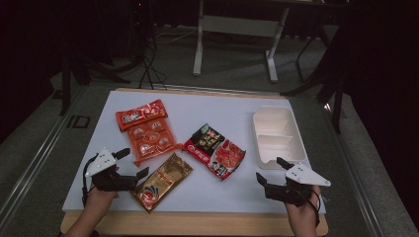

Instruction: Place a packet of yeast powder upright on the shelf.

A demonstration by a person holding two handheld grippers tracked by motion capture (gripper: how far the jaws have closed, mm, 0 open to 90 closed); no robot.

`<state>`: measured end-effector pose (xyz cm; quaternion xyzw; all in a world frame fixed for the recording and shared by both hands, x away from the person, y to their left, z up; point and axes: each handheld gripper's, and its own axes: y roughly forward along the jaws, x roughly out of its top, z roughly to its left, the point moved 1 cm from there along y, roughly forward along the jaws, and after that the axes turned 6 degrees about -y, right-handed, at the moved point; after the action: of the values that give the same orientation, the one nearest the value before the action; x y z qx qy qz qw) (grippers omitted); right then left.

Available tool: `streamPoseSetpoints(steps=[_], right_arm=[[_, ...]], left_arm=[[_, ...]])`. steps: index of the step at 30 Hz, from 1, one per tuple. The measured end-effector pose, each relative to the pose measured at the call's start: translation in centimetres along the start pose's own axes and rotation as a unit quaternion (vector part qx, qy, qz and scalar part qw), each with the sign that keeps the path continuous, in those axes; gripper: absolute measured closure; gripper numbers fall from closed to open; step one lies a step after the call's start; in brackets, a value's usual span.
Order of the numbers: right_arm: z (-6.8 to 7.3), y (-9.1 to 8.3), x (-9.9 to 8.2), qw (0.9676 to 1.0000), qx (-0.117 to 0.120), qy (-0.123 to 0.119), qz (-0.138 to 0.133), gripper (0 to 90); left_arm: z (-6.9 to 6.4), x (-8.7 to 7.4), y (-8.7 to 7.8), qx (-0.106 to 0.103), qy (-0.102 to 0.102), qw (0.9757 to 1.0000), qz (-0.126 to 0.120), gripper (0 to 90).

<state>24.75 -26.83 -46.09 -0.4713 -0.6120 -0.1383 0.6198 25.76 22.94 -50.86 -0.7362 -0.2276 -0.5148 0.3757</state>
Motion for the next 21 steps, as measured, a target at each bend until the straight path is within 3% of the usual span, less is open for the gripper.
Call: streamPoseSetpoints(steps=[6, 10, 13, 17, 21], right_arm=[[0.3, -0.2, 0.2, 0.9998, -0.003, -0.016, -0.011, 15.1], [0.3, 0.0, 0.2, 0.9999, 0.003, -0.013, -0.006, 15.1], [0.2, 0.1, 0.1, 0.9999, 0.012, -0.006, -0.004, 15.0], [0.2, -0.2, 0.2, 0.9997, 0.015, 0.002, -0.019, 13.6], [0.4, -0.3, 0.4, 0.9994, 0.010, -0.025, -0.022, 13.5]], left_arm=[[0.0, 0.1, -0.1, -0.009, 0.002, 1.0000, 0.001, 2.9], [-0.2, 0.2, 0.0, -0.009, 0.006, 0.9999, 0.005, 3.0], [-0.7, 0.3, 0.5, -0.023, 0.015, 0.9991, 0.032, 3.0], [-1.0, 0.1, 0.9, -0.024, 0.019, 0.9981, 0.054, 3.0], [-0.9, 0.2, 0.9, -0.040, 0.005, 0.9969, 0.068, 3.0]])
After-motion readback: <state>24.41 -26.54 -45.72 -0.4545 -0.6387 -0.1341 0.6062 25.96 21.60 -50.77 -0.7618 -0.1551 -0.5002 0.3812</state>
